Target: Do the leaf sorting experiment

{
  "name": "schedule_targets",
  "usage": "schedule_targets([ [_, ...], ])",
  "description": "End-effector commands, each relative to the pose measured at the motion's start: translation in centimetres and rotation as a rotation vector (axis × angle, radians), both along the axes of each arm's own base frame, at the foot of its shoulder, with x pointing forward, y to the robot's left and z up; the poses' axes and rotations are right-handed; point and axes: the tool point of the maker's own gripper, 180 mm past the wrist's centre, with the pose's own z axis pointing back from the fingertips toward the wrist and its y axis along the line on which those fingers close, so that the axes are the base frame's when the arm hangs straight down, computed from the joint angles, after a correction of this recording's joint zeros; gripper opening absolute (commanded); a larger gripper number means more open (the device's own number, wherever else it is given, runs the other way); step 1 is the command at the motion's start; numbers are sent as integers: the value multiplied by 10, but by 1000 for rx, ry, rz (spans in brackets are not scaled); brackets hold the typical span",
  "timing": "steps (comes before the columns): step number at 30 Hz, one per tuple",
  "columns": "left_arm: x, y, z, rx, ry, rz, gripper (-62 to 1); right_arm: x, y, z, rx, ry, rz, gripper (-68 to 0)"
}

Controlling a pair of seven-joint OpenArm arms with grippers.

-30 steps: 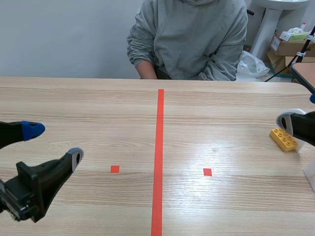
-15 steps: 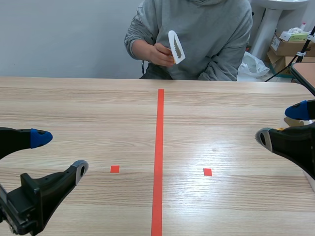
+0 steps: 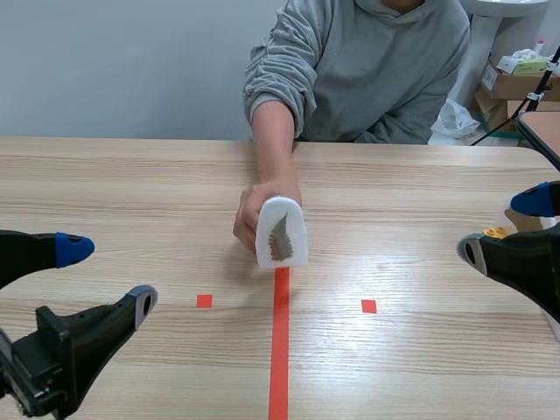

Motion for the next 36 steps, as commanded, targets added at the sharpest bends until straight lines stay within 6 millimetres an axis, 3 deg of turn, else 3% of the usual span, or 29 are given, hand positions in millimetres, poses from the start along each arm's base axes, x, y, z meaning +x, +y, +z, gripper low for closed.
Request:
schedule_targets([
  [1,2,-3,8,-35,-14,0,-37,0,-2,3,6,-10,-1,-35],
  [36,3,-3,12,-78,-15,13,-37,0,-6,-1,-2,0,-11,-35],
])
